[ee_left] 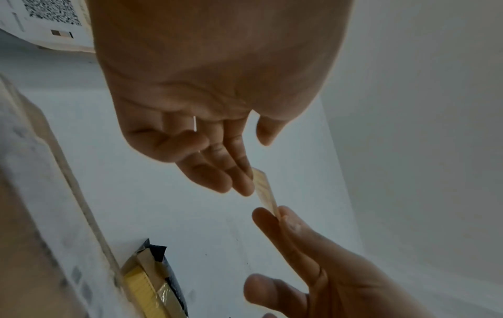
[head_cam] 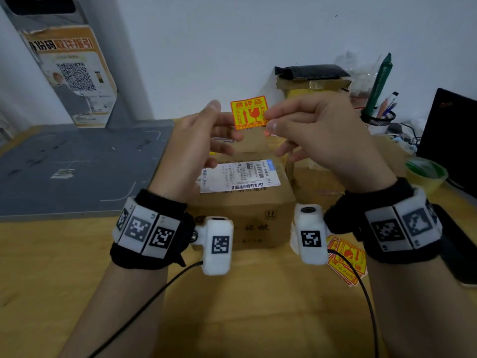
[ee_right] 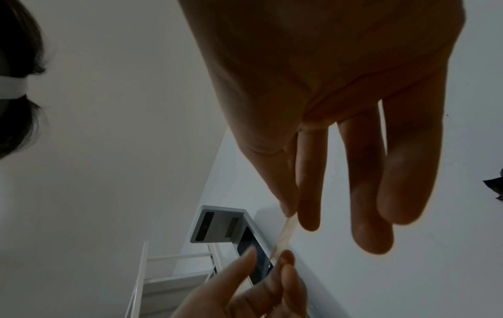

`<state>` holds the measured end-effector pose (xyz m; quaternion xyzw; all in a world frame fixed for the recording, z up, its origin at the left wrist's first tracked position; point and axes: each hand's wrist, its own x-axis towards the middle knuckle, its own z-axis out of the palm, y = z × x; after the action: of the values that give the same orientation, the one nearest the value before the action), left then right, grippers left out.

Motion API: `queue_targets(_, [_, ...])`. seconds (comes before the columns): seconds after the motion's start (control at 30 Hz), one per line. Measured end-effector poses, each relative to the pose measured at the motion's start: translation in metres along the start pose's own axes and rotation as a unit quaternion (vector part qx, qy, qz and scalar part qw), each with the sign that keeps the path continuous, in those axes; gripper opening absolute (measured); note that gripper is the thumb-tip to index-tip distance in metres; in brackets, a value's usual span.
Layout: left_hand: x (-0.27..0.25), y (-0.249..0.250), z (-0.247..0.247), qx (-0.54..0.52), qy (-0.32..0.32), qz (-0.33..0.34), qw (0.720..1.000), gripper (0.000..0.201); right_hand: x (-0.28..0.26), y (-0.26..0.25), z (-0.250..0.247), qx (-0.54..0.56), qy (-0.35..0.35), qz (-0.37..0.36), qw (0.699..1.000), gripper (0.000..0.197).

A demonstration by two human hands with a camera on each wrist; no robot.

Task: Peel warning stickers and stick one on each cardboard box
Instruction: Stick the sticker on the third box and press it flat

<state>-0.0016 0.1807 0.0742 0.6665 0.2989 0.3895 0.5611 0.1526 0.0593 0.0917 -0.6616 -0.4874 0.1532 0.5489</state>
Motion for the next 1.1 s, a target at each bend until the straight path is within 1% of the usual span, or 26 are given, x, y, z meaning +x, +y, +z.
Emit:
queue_targets(0.1, [-0.004,-0.002,-0.003,0.023,0.005,0.037,0.999,0.019,-0.003,0.000,0.006,0.008,-0.012,0.003,1.000,0.011])
queue_targets(0.13, [-0.006,-0.003,-0.005,0.031,0.007,0.046,0.998,0.016,-0.005,0.000,0.008,0.012,-0.016,0.007,1.000,0.010])
queue_targets(0.23, [-0.015,-0.008,-0.012,0.036,0.024,0.050,0.998,0.014,-0.011,0.000,0.011,0.029,-0.026,0.022,0.999,0.005])
queue_targets(0.27, [-0.018,-0.009,-0.015,0.038,0.031,0.047,0.998,0.015,-0.012,0.000,0.012,0.030,-0.020,0.023,0.999,0.008])
queue_targets(0.37, [-0.026,-0.010,-0.024,0.073,0.029,0.019,0.997,0.014,-0.016,0.004,0.019,0.005,-0.001,0.030,1.000,0.024])
queue_targets(0.47, [-0.032,-0.008,-0.030,0.093,0.032,-0.019,0.995,0.011,-0.021,0.007,0.031,-0.024,-0.028,0.051,0.998,0.022])
queue_targets(0.53, [-0.035,-0.008,-0.033,0.108,0.029,-0.028,0.993,0.009,-0.021,0.007,0.038,-0.039,-0.040,0.058,0.997,0.016])
queue_targets(0.6, [-0.038,-0.011,-0.037,0.124,0.019,-0.039,0.991,0.008,-0.021,0.009,0.044,-0.051,-0.041,0.066,0.996,0.016])
queue_targets(0.77, [-0.042,-0.021,-0.045,0.145,0.010,-0.079,0.986,0.011,-0.023,0.011,0.060,-0.100,-0.052,0.099,0.989,0.030])
queue_targets(0.83, [-0.042,-0.027,-0.048,0.168,0.017,-0.084,0.982,0.013,-0.023,0.015,0.064,-0.141,-0.057,0.122,0.981,0.029])
queue_targets(0.93, [-0.044,-0.032,-0.048,0.194,0.015,-0.085,0.977,0.014,-0.024,0.017,0.068,-0.210,-0.055,0.141,0.966,0.033])
queue_targets(1.0, [-0.044,-0.036,-0.046,0.197,0.008,-0.093,0.976,0.010,-0.024,0.018,0.069,-0.228,-0.043,0.146,0.962,0.034])
queue_targets(1.1, [-0.043,-0.043,-0.045,0.190,0.010,-0.100,0.977,0.013,-0.025,0.017,0.071,-0.251,-0.041,0.148,0.956,0.033])
